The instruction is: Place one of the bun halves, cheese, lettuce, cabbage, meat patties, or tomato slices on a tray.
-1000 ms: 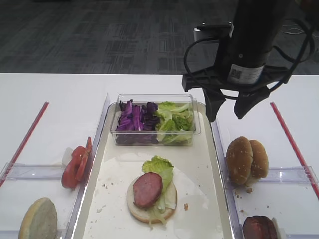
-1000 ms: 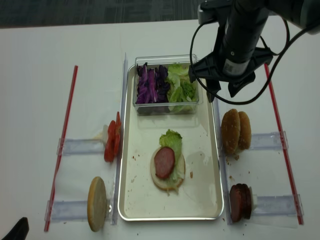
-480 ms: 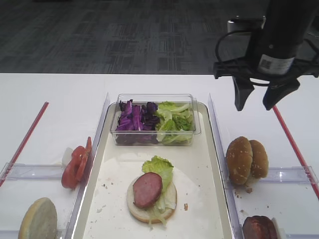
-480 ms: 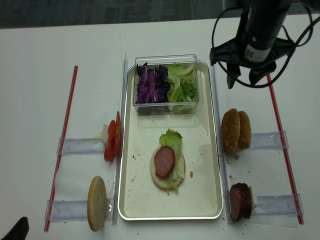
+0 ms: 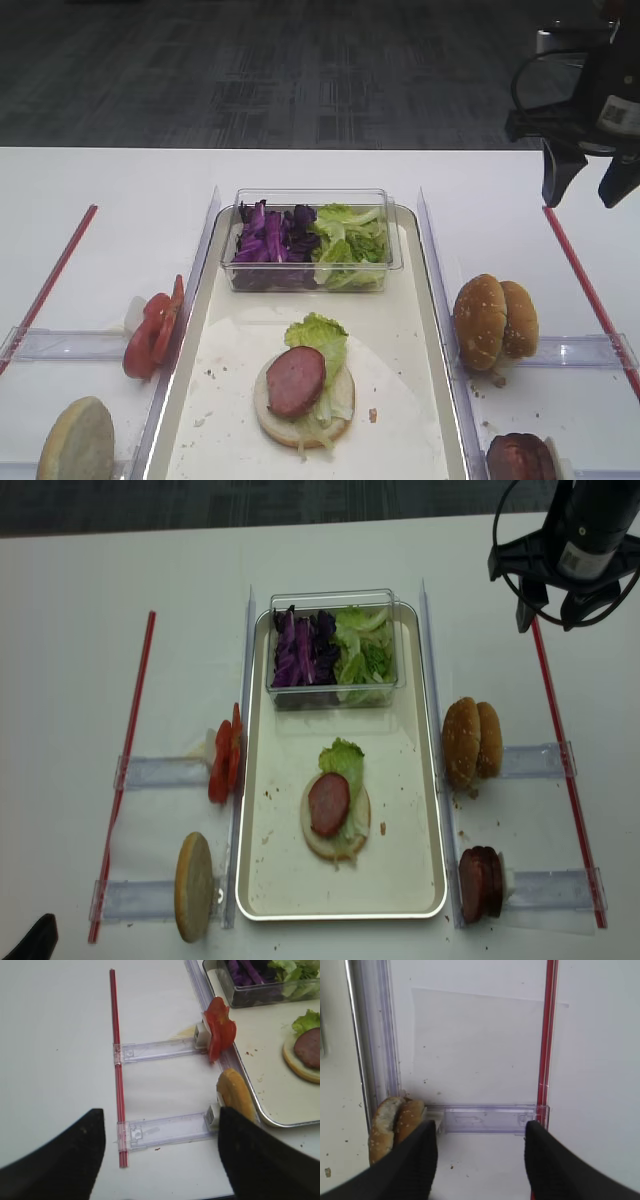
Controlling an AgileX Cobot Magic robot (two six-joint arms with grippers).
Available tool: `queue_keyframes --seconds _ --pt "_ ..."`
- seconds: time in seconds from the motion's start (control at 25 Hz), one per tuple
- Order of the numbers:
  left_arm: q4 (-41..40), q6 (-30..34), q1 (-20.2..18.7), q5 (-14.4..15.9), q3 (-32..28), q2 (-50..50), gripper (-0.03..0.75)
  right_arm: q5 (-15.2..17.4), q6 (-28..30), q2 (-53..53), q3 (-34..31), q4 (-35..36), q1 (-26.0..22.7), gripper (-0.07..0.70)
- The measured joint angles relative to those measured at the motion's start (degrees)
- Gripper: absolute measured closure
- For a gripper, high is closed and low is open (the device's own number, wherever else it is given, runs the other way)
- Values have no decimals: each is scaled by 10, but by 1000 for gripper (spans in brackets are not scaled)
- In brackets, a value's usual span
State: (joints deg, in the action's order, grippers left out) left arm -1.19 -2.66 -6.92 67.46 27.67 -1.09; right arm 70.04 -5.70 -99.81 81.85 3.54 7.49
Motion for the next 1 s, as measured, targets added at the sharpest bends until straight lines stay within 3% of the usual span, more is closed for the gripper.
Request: queue_keyframes --seconds 0.44,1.0 --pt "0 0 0 0 0 0 260 0 15 17 -11 23 0 222" --pt "0 0 0 0 0 0 260 2 19 189 -160 18 0 237"
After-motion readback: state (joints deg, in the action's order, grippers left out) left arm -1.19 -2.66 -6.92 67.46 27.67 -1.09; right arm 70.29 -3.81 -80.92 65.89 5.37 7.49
